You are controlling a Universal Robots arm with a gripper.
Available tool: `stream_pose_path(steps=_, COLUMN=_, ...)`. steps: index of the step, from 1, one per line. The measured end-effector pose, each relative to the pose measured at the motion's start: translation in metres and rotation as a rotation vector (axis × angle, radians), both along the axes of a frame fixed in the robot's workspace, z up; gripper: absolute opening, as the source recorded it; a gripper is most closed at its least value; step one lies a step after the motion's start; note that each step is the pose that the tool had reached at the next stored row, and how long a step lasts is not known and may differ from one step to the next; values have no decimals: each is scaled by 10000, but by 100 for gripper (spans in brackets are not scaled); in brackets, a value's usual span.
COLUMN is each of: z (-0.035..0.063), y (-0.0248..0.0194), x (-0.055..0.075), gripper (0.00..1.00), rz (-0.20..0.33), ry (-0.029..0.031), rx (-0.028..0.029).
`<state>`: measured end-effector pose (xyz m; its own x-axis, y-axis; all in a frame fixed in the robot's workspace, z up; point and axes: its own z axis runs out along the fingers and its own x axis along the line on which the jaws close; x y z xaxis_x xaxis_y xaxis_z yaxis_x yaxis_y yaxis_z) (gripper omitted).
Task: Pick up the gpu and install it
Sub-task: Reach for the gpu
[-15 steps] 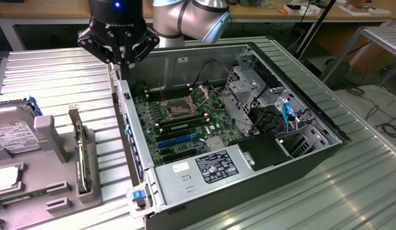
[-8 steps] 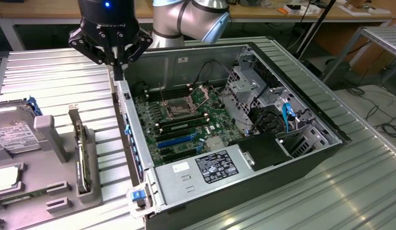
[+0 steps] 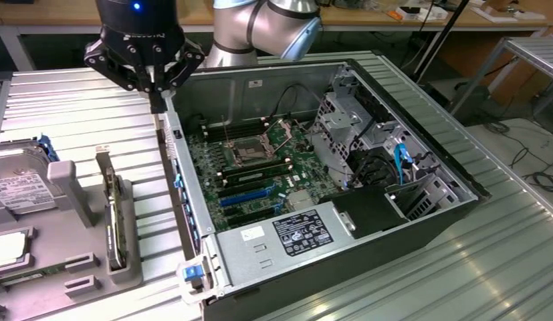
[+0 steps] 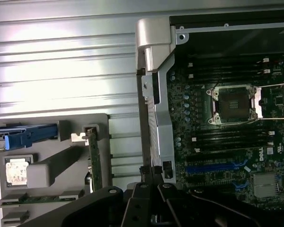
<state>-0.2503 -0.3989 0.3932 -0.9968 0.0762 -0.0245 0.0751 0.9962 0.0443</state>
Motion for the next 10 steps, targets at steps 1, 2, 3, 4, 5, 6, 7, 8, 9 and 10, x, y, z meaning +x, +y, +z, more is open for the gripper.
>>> stream_pose_path(steps=1, z=0, y=0, x=-28, gripper=11, rz=0, ry=0, rx=0)
stream_pose_path(steps=2, z=0, y=0, x=-45, gripper=11, rz=1, ry=1, rx=-1)
stream_pose_path(steps=3, z=0, y=0, x=-69, gripper=11, rz=1, ry=0, rx=1)
stream_pose_path(steps=4, z=0, y=0, x=-88, gripper=11, rz=1, ry=0, rx=0)
stream_pose_path(steps=5, z=0, y=0, x=-104, gripper=11, rz=0, ry=0, rx=0)
stream_pose_path(steps=6, z=0, y=0, x=-120, gripper=11, rz=0, ry=0, rx=0)
stream_pose_path(steps=7, z=0, y=0, x=-140, gripper=11, rz=0, ry=0, rx=0)
stream_pose_path(steps=8, z=0, y=0, x=-152, gripper=11, rz=0, ry=0, rx=0)
stream_pose_path(steps=9, z=0, y=0, x=-163, gripper=11, rz=0, ry=0, rx=0)
stream_pose_path(steps=10, z=0, y=0, x=-178, gripper=11, rz=0, ry=0, rx=0)
